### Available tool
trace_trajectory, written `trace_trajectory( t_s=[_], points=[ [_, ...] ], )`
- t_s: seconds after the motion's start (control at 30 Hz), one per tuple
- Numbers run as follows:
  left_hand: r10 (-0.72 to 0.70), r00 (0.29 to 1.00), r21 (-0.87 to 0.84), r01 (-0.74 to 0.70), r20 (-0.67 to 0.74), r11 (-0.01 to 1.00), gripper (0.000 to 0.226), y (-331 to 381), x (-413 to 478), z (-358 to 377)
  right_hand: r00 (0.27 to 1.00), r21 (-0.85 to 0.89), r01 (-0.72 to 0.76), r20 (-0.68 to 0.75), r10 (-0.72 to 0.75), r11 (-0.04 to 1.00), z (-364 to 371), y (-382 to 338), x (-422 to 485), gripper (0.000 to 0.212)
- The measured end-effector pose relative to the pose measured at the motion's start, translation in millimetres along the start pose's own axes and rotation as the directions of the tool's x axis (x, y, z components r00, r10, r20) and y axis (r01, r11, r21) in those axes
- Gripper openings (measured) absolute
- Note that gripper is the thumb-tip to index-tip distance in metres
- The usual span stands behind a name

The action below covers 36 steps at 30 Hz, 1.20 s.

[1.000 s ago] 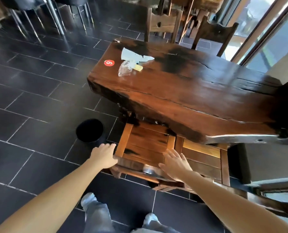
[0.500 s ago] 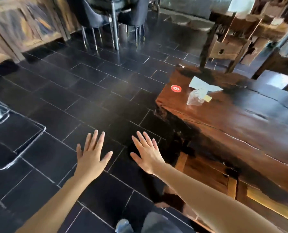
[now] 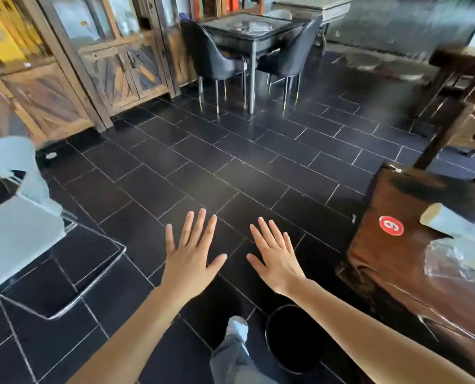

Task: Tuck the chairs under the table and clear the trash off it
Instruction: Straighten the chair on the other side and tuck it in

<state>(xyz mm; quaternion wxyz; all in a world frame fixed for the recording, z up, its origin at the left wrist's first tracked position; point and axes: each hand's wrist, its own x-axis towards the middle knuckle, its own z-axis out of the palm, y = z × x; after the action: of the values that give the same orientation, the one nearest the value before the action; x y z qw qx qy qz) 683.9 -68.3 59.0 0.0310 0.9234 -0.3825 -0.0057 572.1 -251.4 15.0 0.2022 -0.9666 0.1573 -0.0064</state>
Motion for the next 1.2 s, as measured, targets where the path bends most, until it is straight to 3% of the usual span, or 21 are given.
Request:
trace_trajectory(
  t_s=[0.2,0.3,0.5,0.87,1.07,1.2],
  points=[
    [0.041,0.999,0.058,-0.043,0.035,0.997,0.078,-21,159,-20,0.996,0.011,-0.026,-0.085,0.027,1.000,-42,34,149,0.067],
    [0.059,0.997,0.009,-0.059,0.044,0.998,0.078,-12,231,-23,0.991,0.031,-0.069,-0.113,0.072,0.997,-65,58,196,0.066],
    [0.263,0.959,-0.068,-0.257,0.110,0.964,0.078,47,383,-6,0.949,0.055,-0.271,-0.152,0.276,0.961,-94,148,256,0.067],
    [0.577,0.805,-0.111,-0.566,0.141,0.817,0.078,185,697,18,0.722,0.095,-0.641,-0.262,0.641,0.762,-178,362,395,0.066],
    [0.785,0.596,-0.086,-0.785,0.167,0.614,0.078,317,806,14,0.503,0.151,-0.811,-0.313,0.805,0.565,-230,455,417,0.068],
    [0.853,0.493,-0.095,-0.854,0.171,0.512,0.078,409,863,25,0.407,0.182,-0.857,-0.338,0.849,0.483,-257,534,433,0.068]
  ],
)
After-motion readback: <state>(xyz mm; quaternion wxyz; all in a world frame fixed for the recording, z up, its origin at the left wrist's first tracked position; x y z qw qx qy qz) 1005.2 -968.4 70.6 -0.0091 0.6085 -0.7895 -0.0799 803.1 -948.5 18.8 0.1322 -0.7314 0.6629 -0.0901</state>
